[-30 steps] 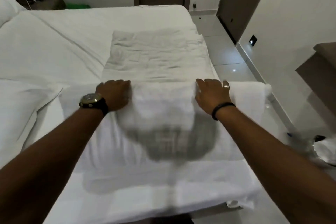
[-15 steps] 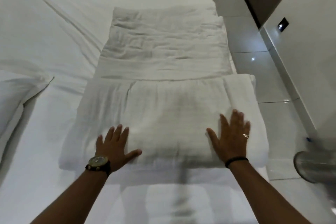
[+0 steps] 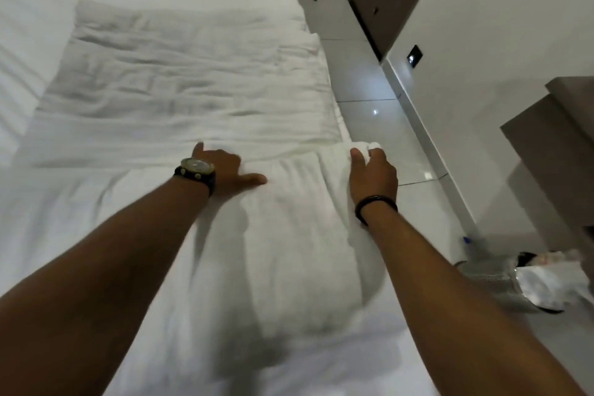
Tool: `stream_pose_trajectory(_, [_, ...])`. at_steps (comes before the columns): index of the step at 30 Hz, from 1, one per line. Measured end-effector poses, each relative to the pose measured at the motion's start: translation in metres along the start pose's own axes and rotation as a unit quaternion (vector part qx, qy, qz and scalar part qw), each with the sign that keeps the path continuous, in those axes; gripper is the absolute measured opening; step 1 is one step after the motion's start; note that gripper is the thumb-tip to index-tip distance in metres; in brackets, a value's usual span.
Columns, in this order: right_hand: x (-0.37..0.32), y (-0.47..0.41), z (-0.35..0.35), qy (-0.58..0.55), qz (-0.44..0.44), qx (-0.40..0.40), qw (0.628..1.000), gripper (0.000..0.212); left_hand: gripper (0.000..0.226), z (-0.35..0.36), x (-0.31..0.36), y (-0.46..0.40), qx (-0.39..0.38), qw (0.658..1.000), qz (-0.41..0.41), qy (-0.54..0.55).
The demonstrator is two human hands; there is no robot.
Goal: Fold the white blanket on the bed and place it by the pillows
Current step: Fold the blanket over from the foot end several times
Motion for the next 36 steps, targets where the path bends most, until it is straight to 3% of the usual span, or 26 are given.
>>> stream_pose_trajectory(4, [0.027,-0.021,0.001,0.077,0.002,-0.019,0.997,0.043,0.068,0.007,-0.017,-0.004,0.032,0.998,-0.027,0.052])
stream_pose_trajectory(8, [0.032,-0.027,0.012,0.128,0.061,0.005,0.990,0.041,0.066,-0.001,-0.001,-0.002,0.079,0.994,-0.042,0.059])
stream_pose_trajectory(11, [-0.005,-0.016,0.010,0.176,-0.095,0.098,0.975,0.048,0.079,0.005,0.040,0.032,0.198,0.976,0.047,0.080])
stream_pose_trajectory(12, [-0.018,-0.009,0.018,0.193,-0.173,0.074,0.963,0.050,0.083,0.015,0.057,0.044,0.208,0.971,0.082,0.080])
stream_pose_trajectory(14, [-0.011,0.001,0.048,0.288,-0.238,-0.079,0.924,0.056,0.089,0.049,0.079,0.060,0.140,0.985,0.088,0.043])
stream_pose_trajectory(16, [0.034,-0.015,0.052,0.298,-0.103,-0.220,0.923,0.064,0.094,0.073,0.060,0.063,0.079,0.995,-0.020,0.048])
stream_pose_trajectory(18, [0.067,-0.031,0.026,0.208,0.052,-0.226,0.950,0.068,0.096,0.080,0.026,0.065,0.078,0.979,-0.153,0.108])
stream_pose_trajectory(19, [0.068,-0.026,0.013,0.203,0.055,-0.194,0.958,0.067,0.096,0.080,0.019,0.067,0.075,0.971,-0.181,0.135])
stream_pose_trajectory(22, [0.022,0.042,0.010,0.230,-0.160,-0.032,0.959,0.063,0.092,0.073,0.057,0.087,0.089,0.975,-0.116,0.169])
stream_pose_trajectory(24, [0.021,0.115,0.035,0.248,-0.302,-0.064,0.918,0.060,0.088,0.085,0.096,0.116,0.102,0.987,-0.007,0.122])
stream_pose_trajectory(25, [0.039,0.142,0.044,0.288,-0.326,-0.101,0.895,0.059,0.087,0.097,0.102,0.130,0.097,0.991,0.031,0.083])
stream_pose_trajectory(27, [0.097,0.160,0.036,0.353,-0.297,-0.123,0.879,0.060,0.090,0.126,0.080,0.157,0.068,0.996,0.018,0.047])
stream_pose_trajectory(29, [0.137,0.158,0.013,0.359,-0.210,-0.094,0.904,0.062,0.091,0.148,0.045,0.183,0.070,0.994,-0.046,0.073])
stream_pose_trajectory(32, [0.112,0.164,0.007,0.328,-0.134,-0.044,0.934,0.065,0.088,0.165,0.042,0.214,0.079,0.991,-0.063,0.091])
stream_pose_trajectory(34, [0.074,0.185,0.031,0.295,-0.212,-0.070,0.929,0.068,0.087,0.171,0.049,0.227,0.086,0.993,-0.022,0.076])
stream_pose_trajectory(36, [0.063,0.209,0.059,0.319,-0.316,-0.137,0.883,0.072,0.088,0.174,0.031,0.236,0.097,0.994,0.000,0.048])
Point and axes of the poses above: each hand's wrist, its own y-axis away from the middle knuckle, its own z-axis out of the palm, x = y × z, the point moved 5 cm from there along -y, towards the middle knuckle, and after that the axes turned 9 degrees about -x, right-handed, at the moved point
